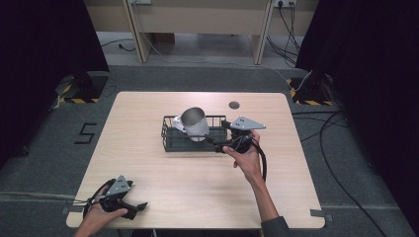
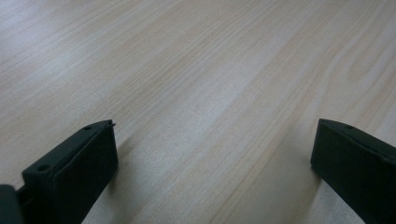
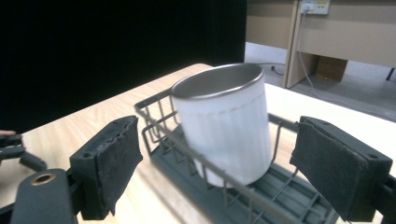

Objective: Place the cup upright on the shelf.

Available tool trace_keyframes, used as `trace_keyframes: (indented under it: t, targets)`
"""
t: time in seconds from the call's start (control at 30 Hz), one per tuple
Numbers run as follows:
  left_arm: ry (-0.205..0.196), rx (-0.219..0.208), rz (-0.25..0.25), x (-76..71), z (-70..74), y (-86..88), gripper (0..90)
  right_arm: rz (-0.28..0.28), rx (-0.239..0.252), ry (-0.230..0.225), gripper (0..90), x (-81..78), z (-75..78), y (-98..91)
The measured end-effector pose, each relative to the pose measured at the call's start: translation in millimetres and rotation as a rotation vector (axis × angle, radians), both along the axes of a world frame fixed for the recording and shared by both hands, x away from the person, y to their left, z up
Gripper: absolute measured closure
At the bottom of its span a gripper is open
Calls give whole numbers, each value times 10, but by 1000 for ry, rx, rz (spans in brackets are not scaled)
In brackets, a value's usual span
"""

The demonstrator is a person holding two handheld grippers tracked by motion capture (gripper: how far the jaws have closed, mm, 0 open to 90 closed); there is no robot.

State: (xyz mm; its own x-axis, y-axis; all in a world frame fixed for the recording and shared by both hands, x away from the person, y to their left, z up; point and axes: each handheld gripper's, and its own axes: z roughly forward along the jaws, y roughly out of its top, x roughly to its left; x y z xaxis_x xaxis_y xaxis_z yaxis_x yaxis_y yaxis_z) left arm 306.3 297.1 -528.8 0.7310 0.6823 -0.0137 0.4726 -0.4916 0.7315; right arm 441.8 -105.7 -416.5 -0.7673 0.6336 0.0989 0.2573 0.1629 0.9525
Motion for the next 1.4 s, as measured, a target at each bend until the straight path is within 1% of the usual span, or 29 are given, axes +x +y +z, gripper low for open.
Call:
trace_keyframes:
  t: [0.07,0.3,0.37,0.43,0.5,0.73,0.8,0.87,0.93,0.97,1.03,1.07,1.2,1.3,1.4]
  targets:
    - [0,0,2,-6,0,2,0,8,-3,1,150,-39,-29,6]
    - [-1,-1,5,-18,-1,7,0,9,-72,10,150,-196,-160,4]
    - [-1,2,5,-20,0,9,0,8,-81,13,150,-229,-201,-5]
    - [-1,0,7,-22,0,8,0,10,-83,21,150,-268,-244,-20]
    - [-1,0,7,-22,-1,8,0,1,-87,27,150,-321,-301,-54]
    - [-1,0,8,-23,-1,8,0,-11,-86,41,150,-419,-394,-124]
    - [-1,2,7,-23,0,9,0,-14,-95,36,150,-451,-414,-139]
    - [-1,0,8,-23,-1,8,0,-17,-94,35,150,-507,-443,-155]
    - [-1,1,8,-23,-1,8,0,-17,-94,37,150,-529,-457,-161]
    - [0,2,8,-25,0,9,0,-18,-97,33,150,-551,-476,-164]
    - [0,2,11,-30,0,10,0,-17,-124,34,151,-602,-543,-182]
    - [0,1,12,-32,0,11,0,-17,-124,34,151,-602,-543,-182]
    - [0,1,12,-32,0,10,0,-26,-135,52,151,-640,-623,-227]
    - [0,1,12,-33,-1,10,0,-29,-151,63,151,-688,-668,-243]
    - [0,0,12,-35,-1,11,0,-19,-154,71,151,-712,-686,-235]
